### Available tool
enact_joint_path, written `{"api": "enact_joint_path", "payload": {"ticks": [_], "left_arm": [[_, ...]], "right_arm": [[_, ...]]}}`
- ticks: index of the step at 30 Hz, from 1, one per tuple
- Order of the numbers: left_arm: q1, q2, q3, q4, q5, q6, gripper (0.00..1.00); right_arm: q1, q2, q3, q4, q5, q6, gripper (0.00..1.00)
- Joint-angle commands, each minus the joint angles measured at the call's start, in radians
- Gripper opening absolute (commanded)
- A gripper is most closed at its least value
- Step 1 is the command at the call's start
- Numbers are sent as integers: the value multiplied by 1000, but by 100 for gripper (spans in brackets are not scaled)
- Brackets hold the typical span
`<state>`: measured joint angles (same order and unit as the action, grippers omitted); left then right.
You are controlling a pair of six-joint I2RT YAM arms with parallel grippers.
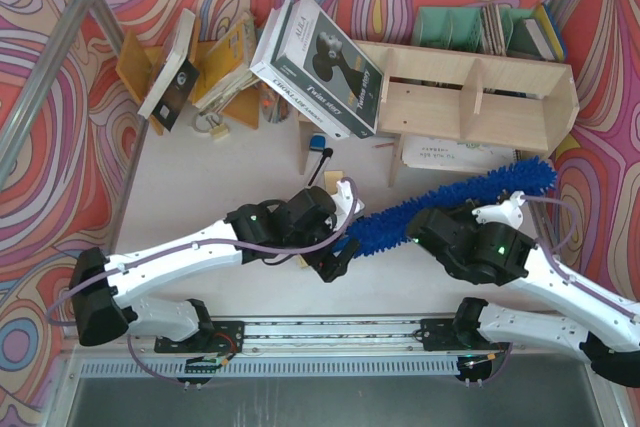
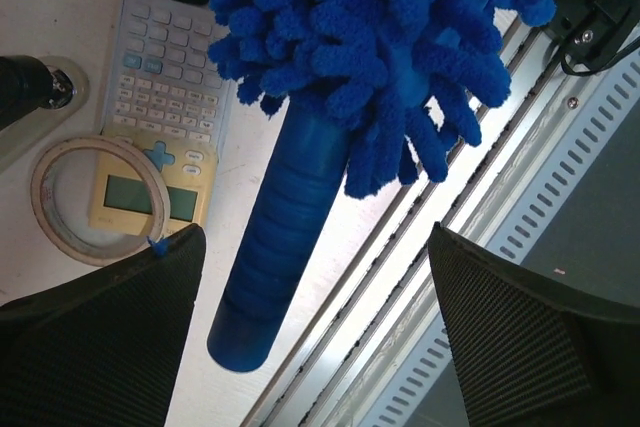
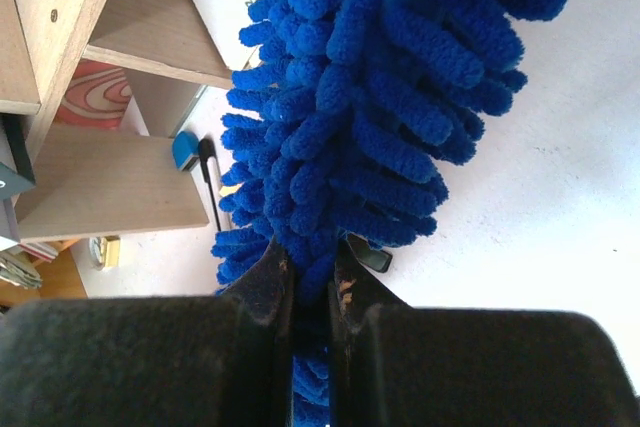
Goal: Dust the bookshelf with a duster
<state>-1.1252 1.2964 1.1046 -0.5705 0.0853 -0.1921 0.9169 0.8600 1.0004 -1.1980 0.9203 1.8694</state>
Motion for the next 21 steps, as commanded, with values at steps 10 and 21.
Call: {"api": "enact_joint_path", "payload": {"ticks": [10, 21], "left_arm": [[-12, 51, -44, 63, -45, 30, 71], [-23, 64, -64, 83, -89, 32, 49]], "right_arm": [[-2, -28, 38, 52, 63, -68, 0], [-1, -35, 47, 77, 68, -100, 0]]}}
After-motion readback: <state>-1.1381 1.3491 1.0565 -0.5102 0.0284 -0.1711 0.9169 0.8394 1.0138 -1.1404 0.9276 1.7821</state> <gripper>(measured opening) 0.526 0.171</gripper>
